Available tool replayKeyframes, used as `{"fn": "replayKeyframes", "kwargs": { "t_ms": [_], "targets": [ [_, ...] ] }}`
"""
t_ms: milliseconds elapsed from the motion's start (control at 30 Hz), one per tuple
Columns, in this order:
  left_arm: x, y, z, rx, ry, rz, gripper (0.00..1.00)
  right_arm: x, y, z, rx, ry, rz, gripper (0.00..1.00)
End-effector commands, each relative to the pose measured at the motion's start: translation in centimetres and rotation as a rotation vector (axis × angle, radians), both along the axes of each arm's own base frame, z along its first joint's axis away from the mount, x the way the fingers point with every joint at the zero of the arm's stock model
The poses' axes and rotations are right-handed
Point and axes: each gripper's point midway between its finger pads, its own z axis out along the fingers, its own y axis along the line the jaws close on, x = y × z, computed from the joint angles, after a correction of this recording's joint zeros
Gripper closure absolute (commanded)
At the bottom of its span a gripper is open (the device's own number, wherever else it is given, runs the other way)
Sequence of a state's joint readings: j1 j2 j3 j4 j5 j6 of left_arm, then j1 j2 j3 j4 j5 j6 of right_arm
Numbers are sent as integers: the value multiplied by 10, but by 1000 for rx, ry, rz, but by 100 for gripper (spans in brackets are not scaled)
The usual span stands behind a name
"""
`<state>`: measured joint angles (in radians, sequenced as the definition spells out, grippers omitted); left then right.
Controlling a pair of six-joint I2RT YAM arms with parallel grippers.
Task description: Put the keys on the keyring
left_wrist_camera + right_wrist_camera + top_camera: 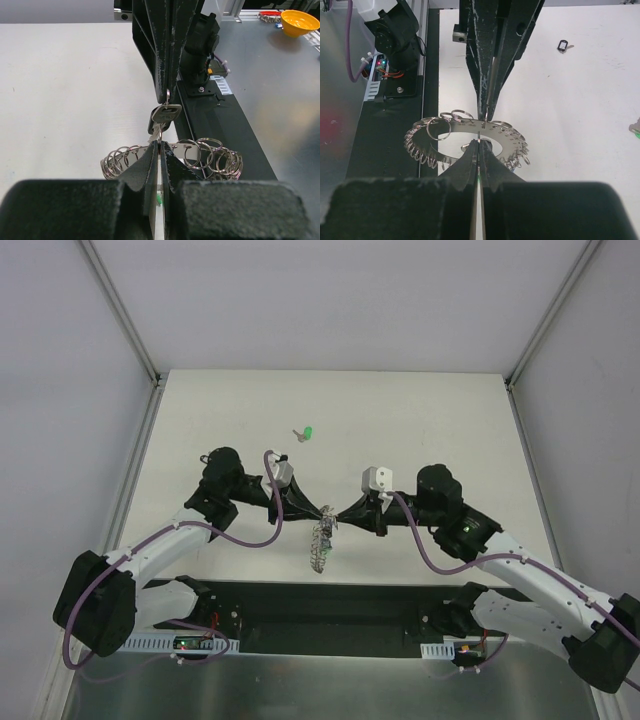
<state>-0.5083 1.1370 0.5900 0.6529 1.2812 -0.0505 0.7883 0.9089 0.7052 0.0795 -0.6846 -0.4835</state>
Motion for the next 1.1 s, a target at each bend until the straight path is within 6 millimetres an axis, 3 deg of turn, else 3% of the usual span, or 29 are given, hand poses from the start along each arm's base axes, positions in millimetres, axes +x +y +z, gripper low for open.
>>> {"fn": "replayKeyframes", "kwargs": {
  "t_ms": [0, 1067],
  "targets": [
    [0, 3, 23, -53, -131, -47, 100, -3, 8, 13, 42, -48, 21, 99],
    [0, 3, 24, -51, -127, -47, 100, 3, 17, 4, 6, -65, -40, 99]
  ]
}}
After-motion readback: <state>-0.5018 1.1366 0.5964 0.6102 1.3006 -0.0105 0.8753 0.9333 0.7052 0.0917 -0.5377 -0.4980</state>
